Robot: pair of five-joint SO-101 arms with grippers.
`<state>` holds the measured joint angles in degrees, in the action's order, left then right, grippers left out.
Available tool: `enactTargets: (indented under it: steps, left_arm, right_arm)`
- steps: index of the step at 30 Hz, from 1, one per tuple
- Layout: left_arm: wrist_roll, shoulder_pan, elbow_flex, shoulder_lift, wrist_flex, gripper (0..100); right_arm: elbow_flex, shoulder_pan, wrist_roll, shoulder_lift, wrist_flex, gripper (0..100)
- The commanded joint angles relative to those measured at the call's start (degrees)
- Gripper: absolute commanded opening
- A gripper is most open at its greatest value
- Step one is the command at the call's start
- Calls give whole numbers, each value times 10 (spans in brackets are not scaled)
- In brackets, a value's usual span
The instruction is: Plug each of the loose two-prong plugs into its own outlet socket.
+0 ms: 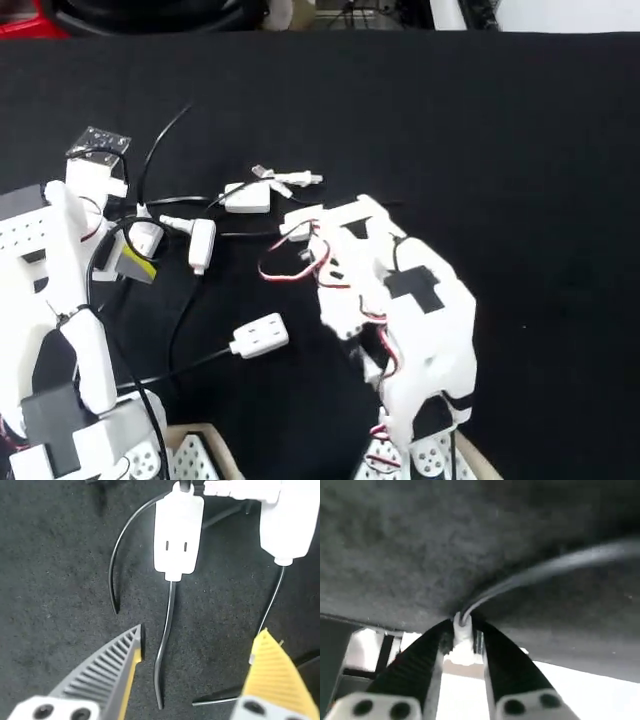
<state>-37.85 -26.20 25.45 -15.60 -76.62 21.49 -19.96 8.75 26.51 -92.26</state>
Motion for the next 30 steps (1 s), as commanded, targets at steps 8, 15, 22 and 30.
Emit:
enactTargets:
  steps: [8,15,22,30]
  left_arm:
    - [-3,0,-4,-21,4,338]
    - [-4,1,15,-21,8,338]
    - [-2,5,53,-21,34,338]
    - [-2,4,182,-21,170,338]
  right_arm:
    - [26,7,-13,-383,-14,11]
    - [221,-27,-109,-635,232,11]
    - [532,-189,-190,-807,592,11]
    - [635,-224,-230,-851,716,11]
